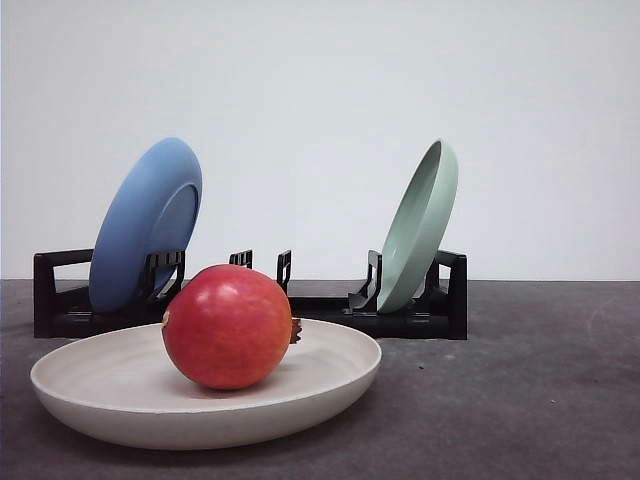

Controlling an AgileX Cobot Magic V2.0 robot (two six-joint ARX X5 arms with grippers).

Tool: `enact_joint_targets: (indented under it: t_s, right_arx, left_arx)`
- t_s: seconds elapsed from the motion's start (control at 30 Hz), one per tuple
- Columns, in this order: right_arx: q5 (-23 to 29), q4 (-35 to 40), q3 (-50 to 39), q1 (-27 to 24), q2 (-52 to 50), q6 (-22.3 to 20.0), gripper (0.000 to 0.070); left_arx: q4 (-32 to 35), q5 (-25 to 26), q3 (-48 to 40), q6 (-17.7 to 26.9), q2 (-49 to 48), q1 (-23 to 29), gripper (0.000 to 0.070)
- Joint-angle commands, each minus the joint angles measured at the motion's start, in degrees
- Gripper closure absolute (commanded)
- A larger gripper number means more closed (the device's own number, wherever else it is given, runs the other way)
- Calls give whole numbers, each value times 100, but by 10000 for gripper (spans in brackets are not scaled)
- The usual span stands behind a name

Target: Place pomegranate in white plate

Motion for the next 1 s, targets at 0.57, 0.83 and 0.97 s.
enact_joint_targets:
  t_s: [0.57,0.83,0.97]
  right_arx:
    - [26,113,-2156,-54,-1609,-185,700]
    - [28,-559,-2347,-54,-1642,-74,700]
    - [48,-554,-2347,-54,-1642,-80,700]
  left_arx:
    - [-2,11,-70,-4,-13,15,689]
    - [-2,11,-68,-4,-13,15,689]
    - [-15,11,-63,-3,-13,15,689]
